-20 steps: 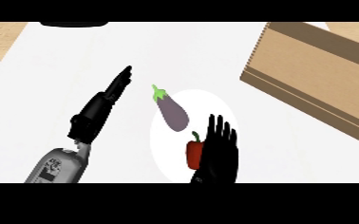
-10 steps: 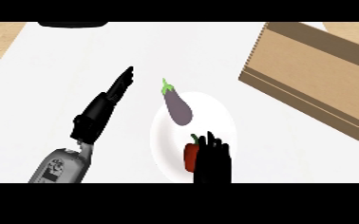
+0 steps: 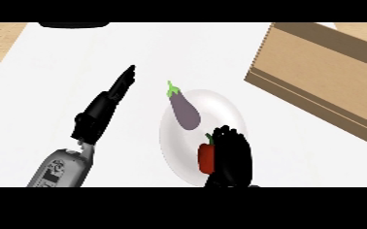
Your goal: Pick the bell pepper from the plate and place it in the cardboard box
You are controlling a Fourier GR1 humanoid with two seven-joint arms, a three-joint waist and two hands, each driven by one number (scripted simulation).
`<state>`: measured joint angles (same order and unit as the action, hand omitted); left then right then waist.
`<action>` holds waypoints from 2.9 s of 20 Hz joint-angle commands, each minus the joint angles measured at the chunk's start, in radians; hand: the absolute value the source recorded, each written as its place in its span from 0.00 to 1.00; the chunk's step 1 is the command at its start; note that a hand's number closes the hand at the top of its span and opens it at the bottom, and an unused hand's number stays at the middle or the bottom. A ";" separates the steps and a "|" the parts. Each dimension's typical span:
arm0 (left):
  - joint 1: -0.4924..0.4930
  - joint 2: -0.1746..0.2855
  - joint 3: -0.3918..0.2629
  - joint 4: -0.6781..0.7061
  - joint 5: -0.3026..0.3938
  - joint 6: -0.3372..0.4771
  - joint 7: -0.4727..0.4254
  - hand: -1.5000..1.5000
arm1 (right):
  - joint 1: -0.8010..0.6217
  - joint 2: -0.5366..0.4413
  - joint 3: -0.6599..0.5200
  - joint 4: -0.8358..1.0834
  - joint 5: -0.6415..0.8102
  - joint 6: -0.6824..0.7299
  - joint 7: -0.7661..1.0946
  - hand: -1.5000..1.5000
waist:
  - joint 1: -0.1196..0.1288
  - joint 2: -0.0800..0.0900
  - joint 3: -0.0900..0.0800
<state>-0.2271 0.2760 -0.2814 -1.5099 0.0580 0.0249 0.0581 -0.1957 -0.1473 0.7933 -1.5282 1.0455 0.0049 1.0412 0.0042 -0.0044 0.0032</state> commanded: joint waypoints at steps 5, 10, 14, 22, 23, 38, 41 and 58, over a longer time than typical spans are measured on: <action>0.011 -0.014 0.005 -0.017 -0.021 0.006 0.006 0.50 | -0.182 -0.236 -0.299 0.006 -0.005 -0.026 -0.143 1.00 | -0.001 0.004 -0.003; 0.007 -0.042 0.004 -0.024 -0.046 0.012 0.028 0.50 | -0.181 -0.259 -0.339 -0.256 -0.006 0.099 -0.097 1.00 | -0.009 0.002 -0.004; -0.026 -0.007 0.066 -0.011 -0.001 -0.053 0.053 0.50 | -0.167 -0.267 -0.363 -0.462 -0.030 0.207 -0.071 1.00 | -0.011 0.001 -0.004; -0.007 -0.031 0.067 0.028 -0.025 -0.062 0.004 0.50 | -0.271 -0.205 -0.476 -0.727 -0.022 0.374 0.080 1.00 | -0.012 0.001 -0.004; 0.029 -0.057 0.017 -0.013 -0.069 -0.029 0.003 0.50 | -0.265 -0.182 -0.520 -0.711 -0.047 0.346 0.078 1.00 | -0.009 0.001 -0.004; 0.018 -0.087 0.061 -0.031 -0.090 -0.059 0.017 0.50 | -0.460 -0.275 -0.919 -0.391 -0.137 0.361 -0.173 1.00 | -0.001 0.004 -0.003; 0.093 -0.080 0.052 -0.049 -0.099 -0.087 -0.023 0.50 | -0.509 -0.287 -0.938 -0.344 -0.147 0.395 -0.176 1.00 | 0.001 0.003 -0.003; 0.040 -0.105 0.101 -0.055 -0.118 -0.120 0.024 0.50 | -0.597 -0.332 -0.963 0.359 0.006 0.007 -0.487 1.00 | 0.014 0.008 -0.003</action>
<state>-0.2140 0.1707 -0.1754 -1.5148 -0.0531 -0.0895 0.0656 -0.7687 -0.4767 -0.1665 -1.3268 1.0308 0.0794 0.6170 0.0125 0.0034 0.0000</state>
